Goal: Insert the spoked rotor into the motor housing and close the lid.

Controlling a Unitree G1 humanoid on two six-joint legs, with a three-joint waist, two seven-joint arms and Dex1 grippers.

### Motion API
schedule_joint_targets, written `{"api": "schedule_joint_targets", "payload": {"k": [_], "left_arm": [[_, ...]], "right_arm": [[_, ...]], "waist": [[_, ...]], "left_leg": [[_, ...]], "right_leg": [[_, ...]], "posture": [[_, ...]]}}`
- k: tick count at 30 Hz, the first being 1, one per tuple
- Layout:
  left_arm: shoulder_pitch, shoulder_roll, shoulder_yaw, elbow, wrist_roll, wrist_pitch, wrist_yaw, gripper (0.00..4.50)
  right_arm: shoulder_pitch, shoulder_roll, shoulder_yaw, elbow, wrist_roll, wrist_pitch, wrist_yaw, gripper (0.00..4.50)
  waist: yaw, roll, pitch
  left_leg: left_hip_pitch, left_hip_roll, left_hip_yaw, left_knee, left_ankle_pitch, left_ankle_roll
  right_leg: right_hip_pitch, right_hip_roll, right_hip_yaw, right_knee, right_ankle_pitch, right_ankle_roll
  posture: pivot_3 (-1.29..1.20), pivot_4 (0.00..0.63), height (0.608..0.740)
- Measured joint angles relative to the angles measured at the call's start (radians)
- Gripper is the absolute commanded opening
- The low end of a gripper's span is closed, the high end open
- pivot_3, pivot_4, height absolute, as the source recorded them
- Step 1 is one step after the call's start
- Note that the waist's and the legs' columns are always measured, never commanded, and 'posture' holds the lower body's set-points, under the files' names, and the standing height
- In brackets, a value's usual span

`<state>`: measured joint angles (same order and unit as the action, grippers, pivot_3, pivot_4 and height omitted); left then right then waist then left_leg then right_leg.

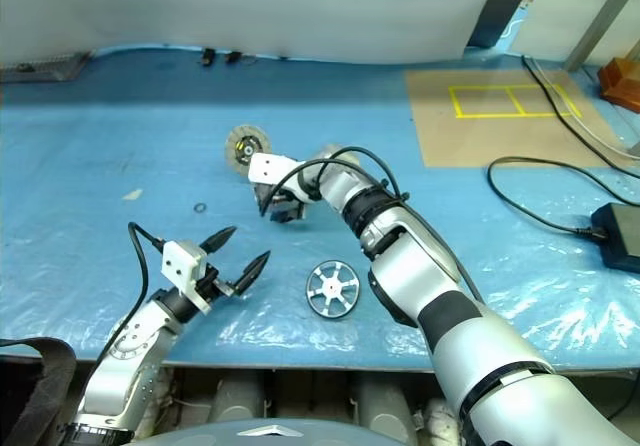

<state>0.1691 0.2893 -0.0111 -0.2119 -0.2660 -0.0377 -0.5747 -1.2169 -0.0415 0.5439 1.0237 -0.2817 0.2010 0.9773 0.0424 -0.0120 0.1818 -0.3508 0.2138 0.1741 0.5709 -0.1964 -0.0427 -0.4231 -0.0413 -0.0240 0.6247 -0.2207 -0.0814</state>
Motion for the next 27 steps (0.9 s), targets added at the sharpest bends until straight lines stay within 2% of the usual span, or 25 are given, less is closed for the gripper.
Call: {"api": "schedule_joint_targets", "payload": {"k": [4, 5, 7, 13, 19, 27], "left_arm": [[-0.004, 0.008, 0.003, 0.000, 0.000, 0.000, -0.001, 4.50], [-0.004, 0.011, 0.003, 0.000, 0.000, 0.000, -0.001, 4.50], [-0.004, 0.017, 0.005, 0.000, 0.000, 0.000, -0.002, 4.50], [-0.008, 0.039, 0.012, -0.001, -0.002, 0.004, -0.005, 4.50], [-0.007, 0.059, 0.021, -0.013, -0.005, 0.008, -0.008, 4.50], [-0.009, 0.061, 0.020, -0.013, -0.005, 0.015, -0.019, 4.50]], "right_arm": [[0.001, -0.011, 0.020, -0.013, -0.038, -0.027, 0.038, 4.45], [0.001, -0.014, 0.024, -0.021, -0.047, -0.032, 0.053, 4.29], [0.006, -0.022, 0.026, -0.038, -0.057, -0.040, 0.078, 3.85], [0.026, -0.013, 0.018, -0.096, -0.069, -0.021, 0.109, 1.95], [0.089, 0.038, -0.040, -0.241, -0.013, 0.182, 0.187, 1.93], [0.189, 0.058, -0.013, -0.449, -0.007, 0.342, 0.199, 1.93]], "waist": [[0.000, 0.001, 0.000], [0.000, 0.001, 0.000], [0.000, 0.001, 0.000], [-0.004, 0.001, -0.001], [-0.008, 0.002, -0.002], [-0.006, 0.002, -0.002]], "left_leg": [[0.000, 0.000, 0.000, 0.000, 0.000, 0.000], [0.000, 0.000, 0.000, 0.000, 0.000, 0.000], [0.000, 0.000, 0.000, 0.000, 0.000, 0.000], [0.002, 0.001, 0.000, 0.000, 0.000, 0.000], [0.003, 0.002, 0.001, -0.001, 0.000, 0.000], [0.004, 0.002, 0.001, -0.001, 0.000, 0.000]], "right_leg": [[0.000, 0.000, 0.000, 0.000, 0.000, 0.000], [0.000, 0.000, 0.000, 0.000, 0.000, 0.000], [0.000, 0.000, 0.000, 0.000, 0.000, 0.000], [0.001, 0.000, 0.000, 0.000, 0.000, 0.000], [0.001, 0.001, 0.000, 0.000, 0.000, -0.001], [0.001, 0.001, 0.000, 0.000, 0.000, -0.001]], "posture": [[0.00, 0.150, 0.740], [0.00, 0.150, 0.740], [0.00, 0.150, 0.740], [0.00, 0.150, 0.740], [0.00, 0.150, 0.740], [0.00, 0.150, 0.740]]}}
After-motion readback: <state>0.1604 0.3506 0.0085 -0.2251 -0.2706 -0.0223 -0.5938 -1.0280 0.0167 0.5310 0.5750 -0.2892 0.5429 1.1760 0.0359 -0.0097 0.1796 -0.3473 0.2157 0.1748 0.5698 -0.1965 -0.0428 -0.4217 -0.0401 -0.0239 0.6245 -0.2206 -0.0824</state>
